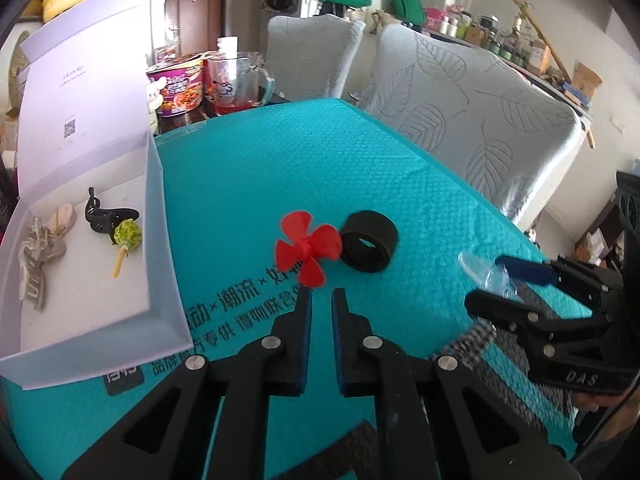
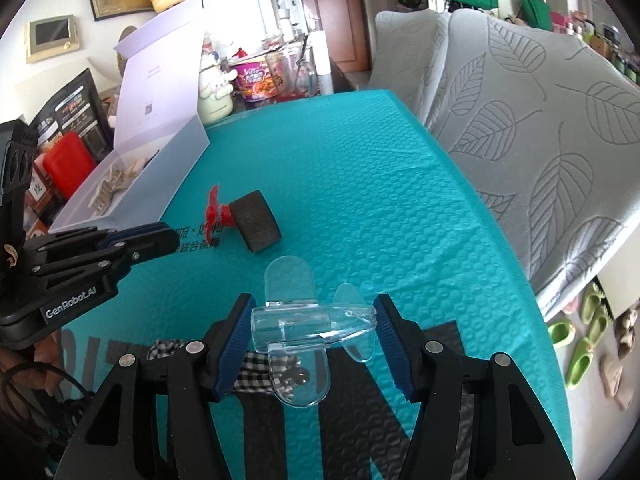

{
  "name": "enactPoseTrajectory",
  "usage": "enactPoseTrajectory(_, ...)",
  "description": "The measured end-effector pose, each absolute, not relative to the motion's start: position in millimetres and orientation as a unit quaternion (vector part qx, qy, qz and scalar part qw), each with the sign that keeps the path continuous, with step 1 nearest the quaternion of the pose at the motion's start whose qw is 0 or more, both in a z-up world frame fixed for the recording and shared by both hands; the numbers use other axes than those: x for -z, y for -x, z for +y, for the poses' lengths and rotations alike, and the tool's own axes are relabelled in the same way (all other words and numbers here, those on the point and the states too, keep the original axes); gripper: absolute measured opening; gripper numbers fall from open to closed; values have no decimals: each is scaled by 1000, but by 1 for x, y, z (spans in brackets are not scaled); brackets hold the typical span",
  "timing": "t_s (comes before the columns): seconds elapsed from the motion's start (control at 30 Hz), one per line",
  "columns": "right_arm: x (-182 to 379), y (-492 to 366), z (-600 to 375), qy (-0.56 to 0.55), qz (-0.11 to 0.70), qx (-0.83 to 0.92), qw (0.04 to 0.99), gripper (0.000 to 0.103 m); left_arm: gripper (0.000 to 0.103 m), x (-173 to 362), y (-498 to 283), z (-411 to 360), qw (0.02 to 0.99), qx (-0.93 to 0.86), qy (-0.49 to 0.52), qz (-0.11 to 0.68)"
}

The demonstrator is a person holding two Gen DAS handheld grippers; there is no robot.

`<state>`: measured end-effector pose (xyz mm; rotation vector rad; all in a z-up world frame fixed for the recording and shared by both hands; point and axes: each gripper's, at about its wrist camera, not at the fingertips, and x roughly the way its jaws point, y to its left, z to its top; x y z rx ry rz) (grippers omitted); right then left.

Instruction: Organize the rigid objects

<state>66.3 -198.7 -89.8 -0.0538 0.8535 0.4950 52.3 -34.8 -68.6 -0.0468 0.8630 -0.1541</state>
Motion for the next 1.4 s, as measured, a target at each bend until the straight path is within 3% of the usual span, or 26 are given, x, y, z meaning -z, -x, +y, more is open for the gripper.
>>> enactPoseTrajectory(0.17, 82, -55, -210, 17, 400, -226, 888, 60, 12, 67, -40, -49, 900, 107, 11, 423)
enactPoseTrajectory(0.2, 81, -53, -212, 15, 399, -224, 889, 60, 18, 68, -38, -52, 898, 107, 7, 426)
enactPoseTrajectory(0.27, 78, -47, -216, 15, 395, -217, 892, 60, 44, 69, -34, -56, 896, 114, 6, 429)
enactPoseTrajectory(0.3, 77, -45, -218, 16, 394, -215, 894, 60, 79, 68, -32, -58, 895, 117, 7, 430)
enactPoseTrajectory(0.33, 76, -42, -221, 16, 392, -212, 895, 60, 103, 67, -30, -59, 896, 122, 10, 427)
enactPoseTrajectory(0.8, 75, -18, -253, 2, 394, -173, 903, 60, 102, 89, -23, -97, 879, 155, -15, 451)
enactPoseTrajectory(0.87, 75, -16, -255, 0, 395, -170, 903, 60, 91, 91, -23, -100, 877, 157, -18, 454)
enactPoseTrajectory(0.97, 76, -13, -256, -2, 396, -167, 903, 60, 66, 95, -24, -106, 874, 153, -30, 460)
enactPoseTrajectory(1.03, 76, -12, -257, -2, 397, -166, 903, 60, 42, 97, -21, -109, 878, 148, -39, 453)
enactPoseTrajectory(1.13, 76, -10, -255, -3, 397, -167, 902, 60, 27, 95, -14, -112, 885, 152, -50, 437)
enactPoseTrajectory(1.4, 76, -6, -247, 1, 397, -177, 901, 60, 25, 82, -2, -105, 895, 149, -57, 415)
